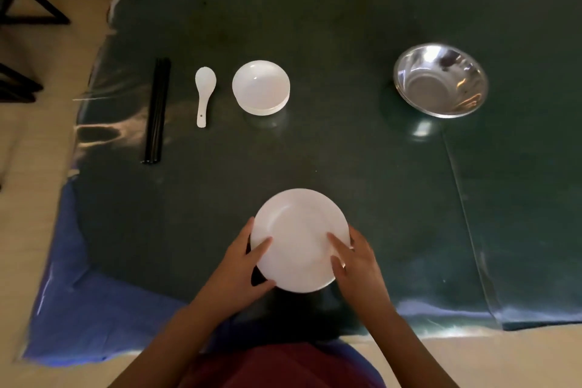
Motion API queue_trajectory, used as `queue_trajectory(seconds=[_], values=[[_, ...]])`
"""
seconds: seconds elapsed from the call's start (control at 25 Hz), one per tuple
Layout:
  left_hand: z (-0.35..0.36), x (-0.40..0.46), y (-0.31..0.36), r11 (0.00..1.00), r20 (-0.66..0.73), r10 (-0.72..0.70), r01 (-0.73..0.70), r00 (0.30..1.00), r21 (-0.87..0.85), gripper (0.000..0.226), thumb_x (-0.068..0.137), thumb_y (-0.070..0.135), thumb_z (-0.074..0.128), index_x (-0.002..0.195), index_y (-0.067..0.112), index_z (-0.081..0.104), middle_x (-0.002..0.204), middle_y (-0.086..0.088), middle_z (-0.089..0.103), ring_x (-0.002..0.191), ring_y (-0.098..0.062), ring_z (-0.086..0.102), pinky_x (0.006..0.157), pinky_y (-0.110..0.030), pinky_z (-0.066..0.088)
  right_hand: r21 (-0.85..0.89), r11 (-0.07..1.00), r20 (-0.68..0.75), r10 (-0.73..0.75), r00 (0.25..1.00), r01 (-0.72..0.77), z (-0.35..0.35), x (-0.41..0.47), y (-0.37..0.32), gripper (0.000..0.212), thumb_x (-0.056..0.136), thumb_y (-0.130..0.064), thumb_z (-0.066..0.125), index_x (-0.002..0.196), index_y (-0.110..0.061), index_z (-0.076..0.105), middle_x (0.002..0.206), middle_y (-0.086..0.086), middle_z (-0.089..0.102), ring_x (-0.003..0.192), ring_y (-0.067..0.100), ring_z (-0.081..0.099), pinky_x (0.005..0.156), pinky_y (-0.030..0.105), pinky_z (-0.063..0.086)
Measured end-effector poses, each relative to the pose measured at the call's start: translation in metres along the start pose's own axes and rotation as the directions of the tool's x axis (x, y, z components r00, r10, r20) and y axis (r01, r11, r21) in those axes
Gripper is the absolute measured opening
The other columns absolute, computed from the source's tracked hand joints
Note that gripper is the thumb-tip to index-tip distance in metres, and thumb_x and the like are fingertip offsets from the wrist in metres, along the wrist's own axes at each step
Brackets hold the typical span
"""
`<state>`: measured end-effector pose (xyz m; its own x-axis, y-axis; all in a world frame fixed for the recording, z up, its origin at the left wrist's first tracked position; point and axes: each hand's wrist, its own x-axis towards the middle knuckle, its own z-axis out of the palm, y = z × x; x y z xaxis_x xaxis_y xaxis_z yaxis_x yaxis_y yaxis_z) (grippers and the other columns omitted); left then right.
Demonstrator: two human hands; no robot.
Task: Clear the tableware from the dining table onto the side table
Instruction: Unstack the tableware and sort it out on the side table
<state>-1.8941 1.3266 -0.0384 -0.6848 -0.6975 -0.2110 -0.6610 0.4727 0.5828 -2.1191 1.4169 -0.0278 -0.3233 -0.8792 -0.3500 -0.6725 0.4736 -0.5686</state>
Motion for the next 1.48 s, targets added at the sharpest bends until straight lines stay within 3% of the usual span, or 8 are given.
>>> queue_trajectory(seconds=[0.24,0.44,0.68,0.84,1.16,1.32,1.4,1.48], values=[[0.005,-0.001,0.005,0.996,-0.097,0.083,-0.083,0.992,0.014,0.084,0.068,0.027,0.081,0.134,0.023,0.029,0.146,-0.029,0.019,0.133,-0.037,0.022,0.105,-0.048,0.029,0.142,0.989,-0.077,0.061,0.995,-0.05,-0.005,0.002,-0.002,0.038,0.084,-0.007,0.059,0.12,-0.017,0.062,0.14,0.006,0.046,0.124,0.022,0.046,0.102,0.026,0.038],[0.013,0.0,-0.001,0.996,-0.178,0.089,-0.089,0.98,0.01,0.088,0.062,0.03,0.084,0.135,0.027,0.033,0.15,-0.02,0.018,0.131,-0.035,0.028,0.1,-0.046,0.036,0.202,0.978,-0.08,0.07,0.994,-0.052,-0.008,0.006,0.0,0.038,0.081,-0.005,0.062,0.116,-0.018,0.065,0.136,0.002,0.051,0.108,0.024,0.058,0.096,0.026,0.045],[0.001,0.061,0.016,0.996,-0.229,0.074,-0.085,0.971,-0.036,0.083,0.066,0.029,0.082,0.135,0.03,0.035,0.152,-0.009,0.011,0.135,-0.026,0.021,0.107,-0.038,0.023,0.188,0.982,-0.155,0.034,0.987,-0.004,-0.047,0.056,0.006,0.039,0.076,-0.002,0.066,0.112,-0.019,0.068,0.132,-0.002,0.056,0.098,0.022,0.062,0.087,0.015,0.042],[-0.023,0.145,0.031,0.987,-0.281,0.155,-0.163,0.947,-0.006,0.086,0.06,0.021,0.086,0.129,0.026,0.035,0.144,-0.026,0.029,0.13,-0.03,0.03,0.105,-0.041,0.028,0.157,0.986,-0.249,-0.018,0.968,0.059,-0.089,0.128,0.012,0.038,0.076,-0.003,0.066,0.11,-0.019,0.068,0.128,-0.004,0.06,0.082,0.009,0.057,0.079,0.012,0.041],[-0.038,0.269,0.024,0.982,-0.322,0.164,-0.184,0.933,-0.034,0.072,0.061,0.014,0.085,0.126,0.01,0.055,0.14,-0.027,0.038,0.129,-0.038,0.04,0.102,-0.046,0.038,0.276,0.961,-0.268,0.046,0.962,0.031,-0.125,0.246,0.035,0.036,0.083,-0.011,0.061,0.116,-0.025,0.063,0.131,-0.01,0.056,0.086,0.009,0.057,0.079,0.017,0.044],[-0.036,0.273,0.02,0.98,-0.335,0.183,-0.197,0.924,-0.007,0.076,0.063,0.02,0.084,0.13,0.01,0.051,0.142,-0.027,0.036,0.127,-0.038,0.043,0.099,-0.047,0.042,0.32,0.946,-0.278,0.043,0.96,0.05,-0.12,0.252,0.045,0.034,0.085,-0.016,0.062,0.117,-0.026,0.062,0.134,-0.007,0.054,0.095,0.013,0.061,0.077,0.012,0.044],[-0.035,0.265,0.022,0.984,-0.337,0.176,-0.156,0.925,0.087,0.081,0.066,0.032,0.08,0.136,0.015,0.043,0.147,-0.023,0.032,0.132,-0.033,0.037,0.102,-0.042,0.039,0.216,0.966,-0.375,-0.052,0.926,0.142,-0.113,0.241,0.047,0.037,0.084,-0.017,0.065,0.12,-0.021,0.061,0.139,0.003,0.049,0.113,0.022,0.057,0.086,0.02,0.047],[-0.035,0.262,0.026,0.941,-0.361,0.31,-0.228,0.88,0.252,0.074,0.067,0.039,0.077,0.131,0.016,0.048,0.14,-0.017,0.044,0.128,-0.027,0.043,0.102,-0.038,0.038,-0.079,0.949,-0.464,-0.307,0.831,0.307,-0.103,0.226,0.046,0.038,0.081,-0.022,0.068,0.118,-0.018,0.063,0.14,0.011,0.048,0.125,0.03,0.047,0.095,0.034,0.043]])
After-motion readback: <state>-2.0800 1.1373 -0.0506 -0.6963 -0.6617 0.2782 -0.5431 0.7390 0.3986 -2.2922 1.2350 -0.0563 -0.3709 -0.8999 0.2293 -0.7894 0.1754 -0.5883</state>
